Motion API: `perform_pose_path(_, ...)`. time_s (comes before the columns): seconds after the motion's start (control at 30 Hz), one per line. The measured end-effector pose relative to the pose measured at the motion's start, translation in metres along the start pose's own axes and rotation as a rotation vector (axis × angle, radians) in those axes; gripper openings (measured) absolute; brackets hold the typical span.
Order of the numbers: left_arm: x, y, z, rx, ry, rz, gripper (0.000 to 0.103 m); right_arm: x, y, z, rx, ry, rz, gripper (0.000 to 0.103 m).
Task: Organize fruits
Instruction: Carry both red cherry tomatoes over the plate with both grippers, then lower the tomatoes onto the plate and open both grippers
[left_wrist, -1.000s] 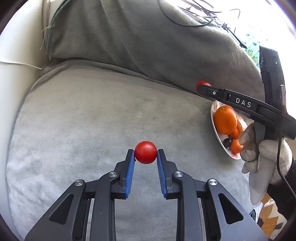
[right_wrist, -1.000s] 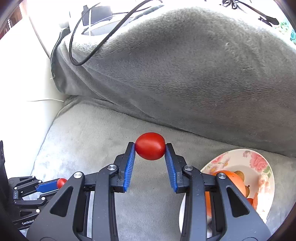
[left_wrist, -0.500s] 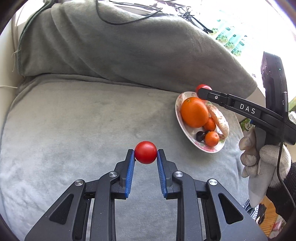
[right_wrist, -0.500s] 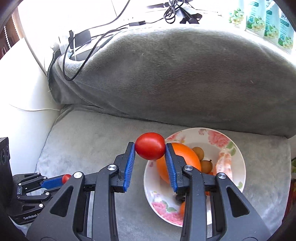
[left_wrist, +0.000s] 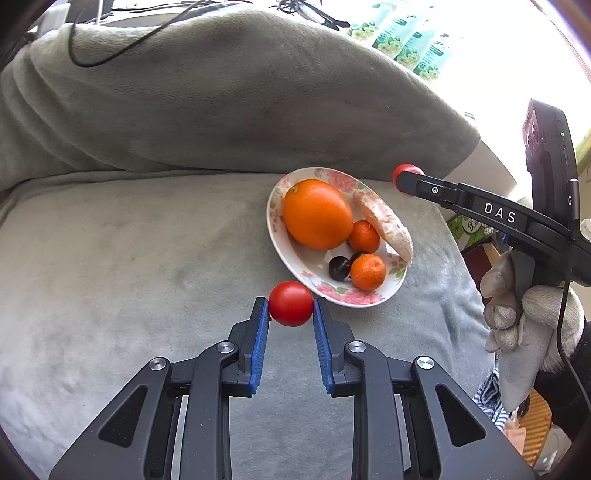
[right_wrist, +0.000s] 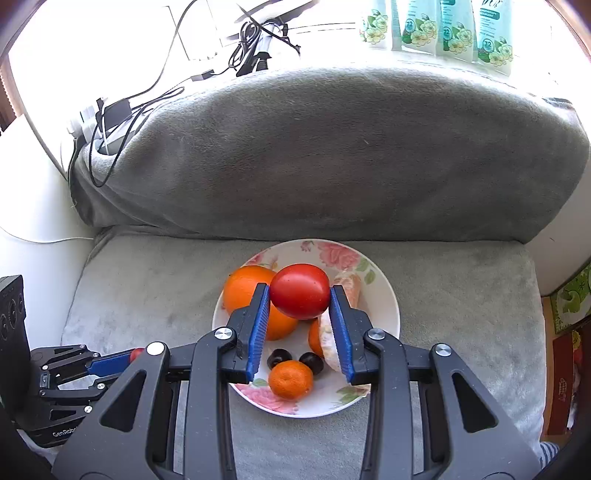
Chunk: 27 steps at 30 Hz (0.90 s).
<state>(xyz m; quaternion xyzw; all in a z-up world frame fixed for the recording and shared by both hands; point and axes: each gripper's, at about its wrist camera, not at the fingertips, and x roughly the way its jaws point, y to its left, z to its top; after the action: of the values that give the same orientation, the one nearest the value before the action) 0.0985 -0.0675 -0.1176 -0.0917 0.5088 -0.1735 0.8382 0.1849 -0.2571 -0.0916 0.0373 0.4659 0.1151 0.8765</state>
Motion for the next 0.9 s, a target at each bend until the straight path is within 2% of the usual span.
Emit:
perform_pose_path(0.33, 0.023, -0.026, 0.012, 0.064, 0.029, -0.008, 0.023, 0.005, -0.02, 0.005, 0.023, 0.003, -0.018, 0.034)
perform_pose_path(0.9, 0.047, -0.052, 0.025, 0.131, 0.06, -0.002, 0.023, 0.029, -0.02, 0.013, -0.002, 0.03, 0.007, 0.034)
